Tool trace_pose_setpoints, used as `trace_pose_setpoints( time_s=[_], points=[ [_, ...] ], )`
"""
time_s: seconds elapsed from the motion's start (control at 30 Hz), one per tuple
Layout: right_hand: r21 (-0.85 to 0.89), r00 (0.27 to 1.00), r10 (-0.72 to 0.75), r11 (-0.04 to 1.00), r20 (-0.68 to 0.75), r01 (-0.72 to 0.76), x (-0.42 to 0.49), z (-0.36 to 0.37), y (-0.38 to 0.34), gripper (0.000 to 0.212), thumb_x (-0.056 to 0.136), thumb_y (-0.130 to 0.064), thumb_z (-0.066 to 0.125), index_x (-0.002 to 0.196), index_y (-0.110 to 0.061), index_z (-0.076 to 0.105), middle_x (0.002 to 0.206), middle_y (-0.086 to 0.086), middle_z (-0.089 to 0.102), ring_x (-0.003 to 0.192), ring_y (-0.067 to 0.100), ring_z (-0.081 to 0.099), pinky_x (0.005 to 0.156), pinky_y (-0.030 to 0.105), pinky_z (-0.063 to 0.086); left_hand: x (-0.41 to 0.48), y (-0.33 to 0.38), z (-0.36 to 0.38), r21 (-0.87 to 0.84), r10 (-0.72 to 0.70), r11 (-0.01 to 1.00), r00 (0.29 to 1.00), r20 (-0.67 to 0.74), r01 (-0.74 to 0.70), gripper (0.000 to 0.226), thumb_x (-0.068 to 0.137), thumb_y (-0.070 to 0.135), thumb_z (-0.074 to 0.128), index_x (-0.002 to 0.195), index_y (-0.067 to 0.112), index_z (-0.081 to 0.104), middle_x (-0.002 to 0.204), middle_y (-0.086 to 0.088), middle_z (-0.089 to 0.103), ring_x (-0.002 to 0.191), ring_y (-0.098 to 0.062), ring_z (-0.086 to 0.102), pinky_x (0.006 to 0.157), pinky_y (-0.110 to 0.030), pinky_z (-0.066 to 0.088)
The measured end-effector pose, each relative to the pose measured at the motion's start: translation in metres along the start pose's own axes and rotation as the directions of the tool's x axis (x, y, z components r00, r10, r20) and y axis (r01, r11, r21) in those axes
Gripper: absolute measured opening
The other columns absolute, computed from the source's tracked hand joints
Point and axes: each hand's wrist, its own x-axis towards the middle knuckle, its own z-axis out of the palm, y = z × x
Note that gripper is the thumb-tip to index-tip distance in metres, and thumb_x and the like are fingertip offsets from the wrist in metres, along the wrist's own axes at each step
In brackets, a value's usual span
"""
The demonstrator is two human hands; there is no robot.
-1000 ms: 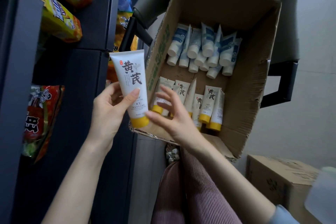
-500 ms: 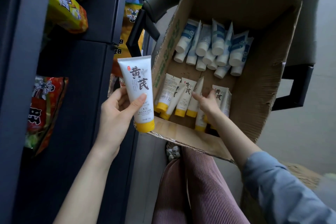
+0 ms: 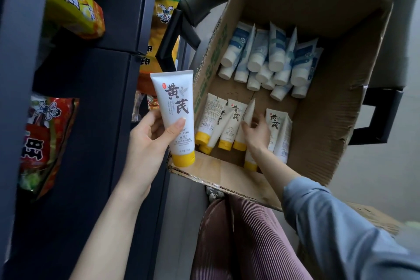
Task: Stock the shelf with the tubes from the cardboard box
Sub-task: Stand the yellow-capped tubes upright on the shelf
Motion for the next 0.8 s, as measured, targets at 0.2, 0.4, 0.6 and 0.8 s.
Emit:
trace_pose_setpoints(
  time_s=[0.2, 0.4, 0.6, 0.8],
  points=[
    [-0.108, 0.998, 0.036, 0.993, -0.043, -0.040, 0.006, 0.005, -0.002, 0.047, 0.086, -0.030, 0.063, 0.130, -0.021, 0.050, 0.118, 0.005, 0.065, 0.109, 0.028, 0.059, 0.082, 0.032, 0.042, 0.000, 0.002, 0.003, 0.003, 0.013, 1.000, 1.000, 0.009, -0.013, 0.030, 0.077, 0.027, 0.066, 0.107, 0.024, 0.063, 0.104, 0.014, 0.072, 0.098, -0.001, 0.066, 0.075, -0.012, 0.050],
    [-0.068, 0.997, 0.079, 0.995, 0.005, -0.079, 0.013, 0.000, -0.004, 0.047, 0.082, -0.021, 0.065, 0.128, -0.020, 0.053, 0.117, 0.005, 0.065, 0.110, 0.029, 0.059, 0.094, 0.038, 0.046, -0.007, 0.000, 0.002, 0.010, 0.012, 1.000, 1.000, -0.006, -0.012, 0.035, 0.077, 0.030, 0.066, 0.110, 0.024, 0.063, 0.107, 0.012, 0.071, 0.100, -0.002, 0.066, 0.075, -0.012, 0.050],
    [0.098, 0.997, -0.062, 0.993, 0.037, 0.058, 0.000, -0.012, -0.002, 0.046, 0.083, -0.011, 0.065, 0.127, -0.011, 0.054, 0.119, 0.007, 0.064, 0.111, 0.024, 0.059, 0.096, 0.043, 0.048, -0.024, -0.005, -0.001, 0.028, 0.021, 0.999, 1.000, -0.010, -0.021, 0.031, 0.077, 0.030, 0.066, 0.107, 0.027, 0.063, 0.104, 0.014, 0.071, 0.097, -0.001, 0.066, 0.073, -0.010, 0.050],
    [0.427, 0.939, -0.315, 0.874, 0.135, 0.231, -0.037, -0.038, -0.041, 0.040, 0.085, 0.004, 0.064, 0.120, -0.011, 0.051, 0.110, 0.008, 0.065, 0.104, 0.021, 0.063, 0.087, 0.032, 0.055, -0.050, 0.006, -0.008, 0.032, 0.061, 0.998, 0.997, -0.036, -0.060, 0.029, 0.076, 0.030, 0.067, 0.105, 0.026, 0.064, 0.104, 0.011, 0.072, 0.097, -0.004, 0.066, 0.074, -0.012, 0.050]
  ],
)
